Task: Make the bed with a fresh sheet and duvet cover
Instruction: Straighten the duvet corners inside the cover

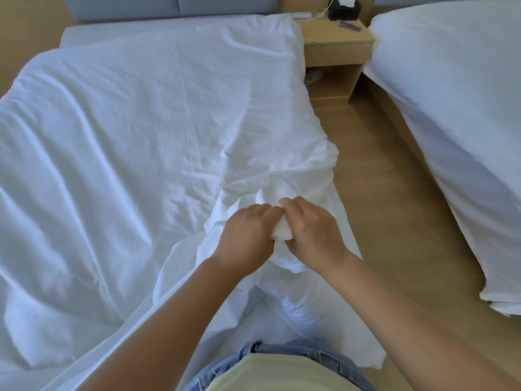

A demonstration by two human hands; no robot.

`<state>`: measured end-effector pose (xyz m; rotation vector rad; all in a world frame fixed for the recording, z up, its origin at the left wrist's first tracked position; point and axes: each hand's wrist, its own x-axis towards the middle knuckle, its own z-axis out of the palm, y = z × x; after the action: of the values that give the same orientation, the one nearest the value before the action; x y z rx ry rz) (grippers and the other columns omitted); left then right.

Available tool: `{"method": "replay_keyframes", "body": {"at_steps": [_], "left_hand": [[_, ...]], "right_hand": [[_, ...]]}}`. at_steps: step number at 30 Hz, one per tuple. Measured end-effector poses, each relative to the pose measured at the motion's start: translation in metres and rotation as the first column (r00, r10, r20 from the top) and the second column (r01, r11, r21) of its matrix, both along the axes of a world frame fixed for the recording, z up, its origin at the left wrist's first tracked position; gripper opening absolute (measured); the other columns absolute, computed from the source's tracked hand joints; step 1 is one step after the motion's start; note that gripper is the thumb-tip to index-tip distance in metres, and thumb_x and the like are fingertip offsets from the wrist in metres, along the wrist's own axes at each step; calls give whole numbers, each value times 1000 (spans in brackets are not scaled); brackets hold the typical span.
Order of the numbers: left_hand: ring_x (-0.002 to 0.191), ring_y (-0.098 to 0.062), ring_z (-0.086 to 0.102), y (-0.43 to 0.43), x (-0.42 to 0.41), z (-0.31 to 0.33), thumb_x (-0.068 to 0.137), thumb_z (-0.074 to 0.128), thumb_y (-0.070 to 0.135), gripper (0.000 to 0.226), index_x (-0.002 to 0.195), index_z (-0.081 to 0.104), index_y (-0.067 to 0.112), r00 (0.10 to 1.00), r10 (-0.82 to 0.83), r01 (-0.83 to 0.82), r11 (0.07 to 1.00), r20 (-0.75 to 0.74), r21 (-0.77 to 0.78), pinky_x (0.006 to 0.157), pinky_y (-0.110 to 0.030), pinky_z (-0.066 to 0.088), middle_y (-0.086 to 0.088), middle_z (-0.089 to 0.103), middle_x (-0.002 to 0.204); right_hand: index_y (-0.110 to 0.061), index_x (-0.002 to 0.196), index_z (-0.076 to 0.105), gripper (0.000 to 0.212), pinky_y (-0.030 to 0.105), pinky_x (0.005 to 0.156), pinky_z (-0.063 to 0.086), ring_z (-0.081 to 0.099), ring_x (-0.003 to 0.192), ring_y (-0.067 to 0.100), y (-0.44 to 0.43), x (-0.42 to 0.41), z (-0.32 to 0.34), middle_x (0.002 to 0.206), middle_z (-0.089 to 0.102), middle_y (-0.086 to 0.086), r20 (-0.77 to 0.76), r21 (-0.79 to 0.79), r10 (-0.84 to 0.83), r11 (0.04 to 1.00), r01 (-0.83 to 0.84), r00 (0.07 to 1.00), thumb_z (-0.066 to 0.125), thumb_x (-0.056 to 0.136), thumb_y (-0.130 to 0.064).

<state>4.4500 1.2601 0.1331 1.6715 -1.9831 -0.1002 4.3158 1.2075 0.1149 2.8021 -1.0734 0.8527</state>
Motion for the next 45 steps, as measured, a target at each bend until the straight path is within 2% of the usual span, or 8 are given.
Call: {"method": "replay_keyframes", "body": {"at_steps": [7,18,24,29,31,34,40,45], "left_hand": [[44,-24,46,-5,-2,-19,49,43,-6,30,74,55,6,965,263,-263,965,19,18,46,-26,29,-4,49,57],[90,-30,51,31,-63,-62,67,44,-3,40,104,55,5,999,46,-48,973,-11,-225,85,-43,43,-15,61,98],[56,-20,51,6,-115,-115,43,71,6,24,64,62,10,937,-249,154,925,245,348,55,-22,40,-5,55,61],[138,-40,20,-33,-148,-156,95,44,46,78,145,13,-4,845,-343,-165,563,410,810,114,-46,13,-28,21,148],[141,-40,14,-31,-146,-175,89,48,58,98,147,0,-4,792,-405,-244,476,457,845,115,-51,3,-27,15,152],[126,-32,44,-16,-127,-189,88,60,27,59,136,36,3,792,-454,-243,380,409,893,112,-46,20,-13,47,134],[37,-21,44,46,-66,-139,42,62,-4,25,63,58,8,953,-258,89,738,158,669,44,-21,33,-2,44,44],[44,-23,43,110,-14,-71,75,38,-3,20,74,41,16,979,-110,31,911,171,411,55,-28,30,0,45,51]], "right_hand": [[-4,65,49,39,10,47,2,26,43,17,-2,11,3,64,47,11,-65,59,-205,976,209,977,76,38,8],[-7,63,45,18,21,42,21,45,45,25,-71,1,-19,62,49,13,-270,-187,139,963,-194,953,39,62,11],[-16,72,31,35,26,42,25,41,46,20,-110,6,-76,60,49,8,-289,-355,409,794,-494,866,41,59,15],[-10,57,49,31,25,42,24,44,46,18,-128,26,-100,60,53,7,-233,-421,461,746,-516,856,33,62,16],[-11,56,51,41,24,43,23,45,45,18,-134,33,-110,59,53,6,-216,-418,460,754,-507,861,22,68,16],[-11,55,50,46,25,42,22,45,45,19,-136,35,-119,58,53,6,-188,-386,458,779,-494,869,15,74,12],[-14,69,36,30,25,45,22,42,48,21,-117,24,-134,59,48,7,-84,-281,439,851,-444,895,35,62,15],[-13,69,34,31,26,51,20,40,52,23,-98,29,-121,60,47,11,43,-184,401,903,-387,915,46,62,14]]}}
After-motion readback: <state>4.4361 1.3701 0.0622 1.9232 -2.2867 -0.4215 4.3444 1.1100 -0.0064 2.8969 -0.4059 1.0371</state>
